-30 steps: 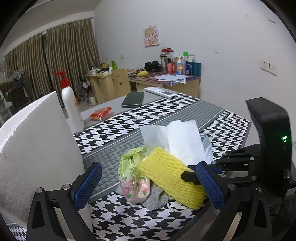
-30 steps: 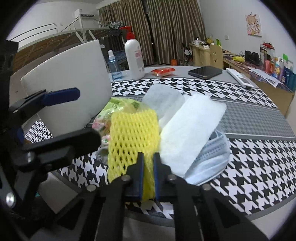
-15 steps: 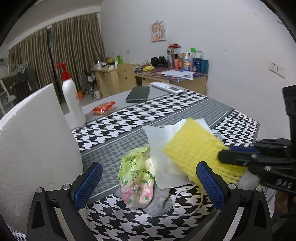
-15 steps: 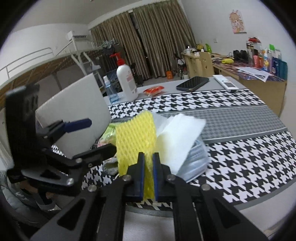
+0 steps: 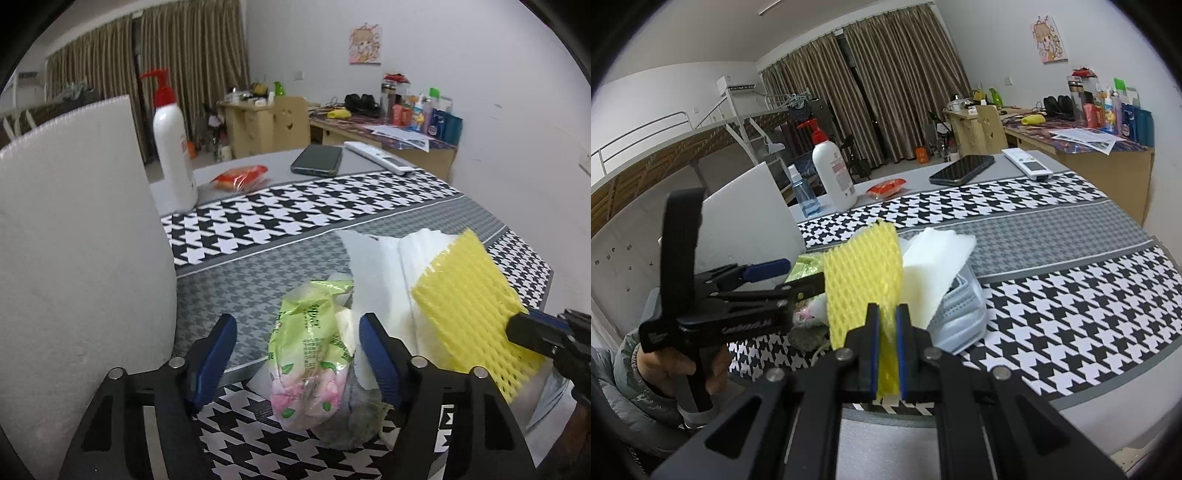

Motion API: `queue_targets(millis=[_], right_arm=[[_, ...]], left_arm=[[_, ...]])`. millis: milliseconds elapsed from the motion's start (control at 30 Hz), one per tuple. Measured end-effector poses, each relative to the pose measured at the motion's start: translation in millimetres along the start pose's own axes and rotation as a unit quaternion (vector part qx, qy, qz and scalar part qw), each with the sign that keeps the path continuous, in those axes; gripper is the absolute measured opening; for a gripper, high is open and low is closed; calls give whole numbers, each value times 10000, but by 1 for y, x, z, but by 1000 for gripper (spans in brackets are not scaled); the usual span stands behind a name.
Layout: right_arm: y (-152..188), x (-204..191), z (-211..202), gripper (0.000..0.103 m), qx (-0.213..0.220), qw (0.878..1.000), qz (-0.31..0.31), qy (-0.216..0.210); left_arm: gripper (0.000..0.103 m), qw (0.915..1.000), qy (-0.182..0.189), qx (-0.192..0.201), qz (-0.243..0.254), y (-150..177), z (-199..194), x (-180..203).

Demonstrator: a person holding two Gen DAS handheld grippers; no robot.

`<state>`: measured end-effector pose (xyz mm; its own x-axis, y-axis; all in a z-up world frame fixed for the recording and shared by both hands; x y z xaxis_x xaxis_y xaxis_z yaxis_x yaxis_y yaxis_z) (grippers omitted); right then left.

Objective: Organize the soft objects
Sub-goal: 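Grasp the green snack bag with the left tool while the right tool holds the sleeve, then carry the snack bag and mesh sleeve with both tools over the foam box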

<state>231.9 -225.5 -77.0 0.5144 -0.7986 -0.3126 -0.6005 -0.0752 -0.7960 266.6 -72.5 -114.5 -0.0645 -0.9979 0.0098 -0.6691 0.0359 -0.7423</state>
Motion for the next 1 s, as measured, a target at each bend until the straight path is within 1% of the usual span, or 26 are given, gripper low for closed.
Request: queue_targets(millis=[67,233,300,400,433,500,600,700,867,1000], right_arm=[[0,0,0,11,-4,10000,-4,0],[1,1,2,11,-34,10000,1,5],[2,1,3,11,-38,10000,1,8],[0,1,2,11,-21,10000,19,9],[0,1,1,11,-7,10000,19,0],[-2,0,-1,11,21,10000,9,4],[-3,-2,-2,11,44,10000,14,24],[-4,-5,-4,11,86,10000,15,36],[-10,-12,-10,11,192,9998,-17,61],[-16,-18,-15,11,285,9995,-38,101]], left_arm=[[61,9999,49,-82,-54,1,3,-1],[54,9990,187,-361,-201,9,9,-3],[42,9988,237,-370,-217,10,7,-2],[28,9990,260,-335,-142,10,2,0],[26,9989,309,-335,-127,10,0,1],[25,9988,354,-311,-140,8,-5,1],[24,9987,456,-159,-147,3,-17,1],[23,9989,454,60,-85,-2,-32,1],[24,9988,372,304,39,-9,-48,1],[24,9978,399,510,103,-16,-61,1]])
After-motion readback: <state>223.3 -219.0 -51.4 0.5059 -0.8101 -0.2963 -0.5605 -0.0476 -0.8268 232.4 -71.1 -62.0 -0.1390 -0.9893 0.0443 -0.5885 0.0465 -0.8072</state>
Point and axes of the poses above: each gripper's, at about its wrist camera, not at the fingertips, and z roughly the way its jaws point, x to its right, y to its underside, the point moved 4 cm from there along z, roughly the way its jaws point, and after that the axes turned 1 degree about x, right-handed, at the moved point
